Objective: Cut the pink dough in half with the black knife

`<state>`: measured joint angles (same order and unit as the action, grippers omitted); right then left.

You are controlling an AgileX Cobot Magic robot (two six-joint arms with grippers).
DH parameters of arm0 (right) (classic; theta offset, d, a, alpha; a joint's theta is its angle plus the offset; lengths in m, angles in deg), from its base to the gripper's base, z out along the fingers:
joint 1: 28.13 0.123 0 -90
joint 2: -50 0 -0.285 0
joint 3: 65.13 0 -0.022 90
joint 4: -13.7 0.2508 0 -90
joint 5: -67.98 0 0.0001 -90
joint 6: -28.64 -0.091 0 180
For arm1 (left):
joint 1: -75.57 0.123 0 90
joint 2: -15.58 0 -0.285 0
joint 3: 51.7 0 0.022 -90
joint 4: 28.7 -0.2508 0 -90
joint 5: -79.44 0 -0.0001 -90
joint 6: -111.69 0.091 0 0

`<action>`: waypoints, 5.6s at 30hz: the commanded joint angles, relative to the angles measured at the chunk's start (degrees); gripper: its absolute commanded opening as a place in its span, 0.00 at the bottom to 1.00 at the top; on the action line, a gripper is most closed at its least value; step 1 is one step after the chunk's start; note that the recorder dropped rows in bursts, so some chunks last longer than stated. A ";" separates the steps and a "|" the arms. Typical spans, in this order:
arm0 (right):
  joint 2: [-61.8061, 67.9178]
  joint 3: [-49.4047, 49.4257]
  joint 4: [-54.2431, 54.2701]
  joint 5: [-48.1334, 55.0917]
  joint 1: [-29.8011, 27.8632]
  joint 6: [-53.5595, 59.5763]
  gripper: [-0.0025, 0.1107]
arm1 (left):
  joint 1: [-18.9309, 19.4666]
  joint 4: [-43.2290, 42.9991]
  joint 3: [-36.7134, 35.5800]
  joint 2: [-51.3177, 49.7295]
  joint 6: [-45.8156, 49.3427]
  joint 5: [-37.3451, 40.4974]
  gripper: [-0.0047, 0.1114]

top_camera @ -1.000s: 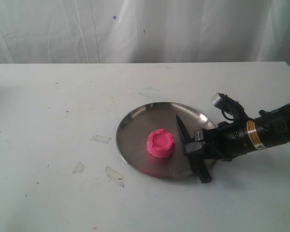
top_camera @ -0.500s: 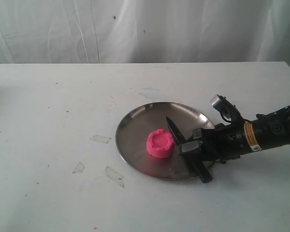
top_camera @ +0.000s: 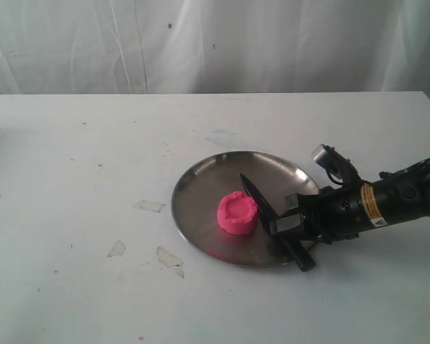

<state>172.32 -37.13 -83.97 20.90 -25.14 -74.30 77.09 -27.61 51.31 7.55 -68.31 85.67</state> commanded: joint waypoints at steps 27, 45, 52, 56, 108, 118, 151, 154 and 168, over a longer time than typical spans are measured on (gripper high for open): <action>-1.24 -2.06 -2.28 5.91 -0.14 -0.03 0.05 | 0.20 0.53 -0.23 0.25 0.00 -0.15 0.04; -31.28 7.28 -2.28 21.37 4.74 22.34 0.05 | 0.20 0.53 -0.23 0.25 0.00 -0.15 0.04; -38.33 13.26 -2.28 31.14 12.31 31.91 0.05 | 0.20 0.53 -0.23 0.25 0.00 -0.15 0.04; -40.65 16.29 -2.28 37.30 16.21 34.73 0.05 | 0.20 0.53 -0.23 0.25 0.00 -0.15 0.04; -38.08 20.59 10.85 60.61 38.14 40.01 0.05 | 0.20 0.53 -0.23 0.25 0.00 -0.15 0.04; -33.52 20.33 10.75 61.00 38.14 40.01 0.05 | 0.20 0.53 -0.23 0.25 0.00 -0.15 0.04; -32.27 16.63 10.38 64.91 38.14 41.76 0.05 | 0.20 8.86 -0.23 0.25 -39.61 -22.41 0.04; -30.07 15.53 10.61 64.93 38.14 43.13 0.05 | 0.10 -0.33 -0.23 0.25 -51.37 -22.86 0.04; -26.17 12.93 12.63 65.03 38.14 44.07 0.05 | 0.10 -56.59 13.37 -12.00 -88.65 -24.43 0.04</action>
<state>146.21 -23.81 -71.75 86.64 12.99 -30.60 77.09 -72.27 62.12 0.64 -150.49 62.44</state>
